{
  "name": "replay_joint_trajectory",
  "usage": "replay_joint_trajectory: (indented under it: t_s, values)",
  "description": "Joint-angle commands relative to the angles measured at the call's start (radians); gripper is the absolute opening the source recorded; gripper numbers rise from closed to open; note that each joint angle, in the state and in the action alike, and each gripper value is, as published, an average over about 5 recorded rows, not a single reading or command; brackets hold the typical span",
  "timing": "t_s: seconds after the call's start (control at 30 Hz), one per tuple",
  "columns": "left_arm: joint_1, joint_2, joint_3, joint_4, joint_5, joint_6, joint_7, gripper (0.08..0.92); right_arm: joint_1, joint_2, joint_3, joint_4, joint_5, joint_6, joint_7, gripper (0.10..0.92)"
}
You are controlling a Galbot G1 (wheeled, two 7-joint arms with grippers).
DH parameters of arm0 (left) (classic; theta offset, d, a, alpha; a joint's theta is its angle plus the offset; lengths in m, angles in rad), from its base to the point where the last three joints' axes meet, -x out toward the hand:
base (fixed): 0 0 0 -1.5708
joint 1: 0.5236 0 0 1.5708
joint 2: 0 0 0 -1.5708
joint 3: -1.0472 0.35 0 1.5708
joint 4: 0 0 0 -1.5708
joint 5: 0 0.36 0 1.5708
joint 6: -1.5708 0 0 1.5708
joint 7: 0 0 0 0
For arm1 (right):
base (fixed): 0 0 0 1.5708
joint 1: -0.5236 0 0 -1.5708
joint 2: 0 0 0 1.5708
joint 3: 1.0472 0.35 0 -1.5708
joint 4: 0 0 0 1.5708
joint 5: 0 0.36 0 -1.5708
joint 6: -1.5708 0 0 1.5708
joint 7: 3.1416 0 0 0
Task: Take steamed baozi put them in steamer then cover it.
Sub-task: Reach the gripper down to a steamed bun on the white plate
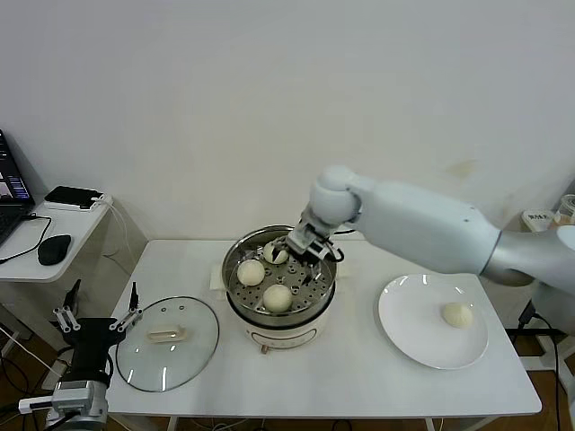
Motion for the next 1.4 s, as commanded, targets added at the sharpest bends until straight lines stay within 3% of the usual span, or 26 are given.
replay_joint_trajectory:
  t_s: [0.03, 0.33, 0.5, 0.83, 1.4]
  values:
    - [0.0, 0.01, 0.002, 0.001, -0.005, 0.001, 0.001, 0.823, -0.015, -0.201, 0.118, 0.018, 0.022, -0.228, -0.004, 0.823]
    - [-0.01, 0.027, 0.03, 0.009, -0.007, 0.002, 0.002, 0.823, -0.274, -0.553, 0.311, 0.125, -0.054, -0.225, -0.013, 0.823]
    - [-0.015, 0.035, 0.049, 0.018, -0.003, 0.003, 0.001, 0.823, -0.494, -0.636, 0.477, 0.111, -0.159, -0.142, -0.051, 0.823]
    - [-0.009, 0.041, 0.055, 0.032, 0.006, 0.002, 0.001, 0.823, -0.785, -0.604, 0.729, -0.034, -0.335, -0.038, -0.041, 0.823]
    - [-0.001, 0.036, 0.046, 0.037, 0.009, 0.002, 0.001, 0.823, -0.8, -0.452, 0.775, -0.243, -0.47, 0.012, 0.017, 0.823]
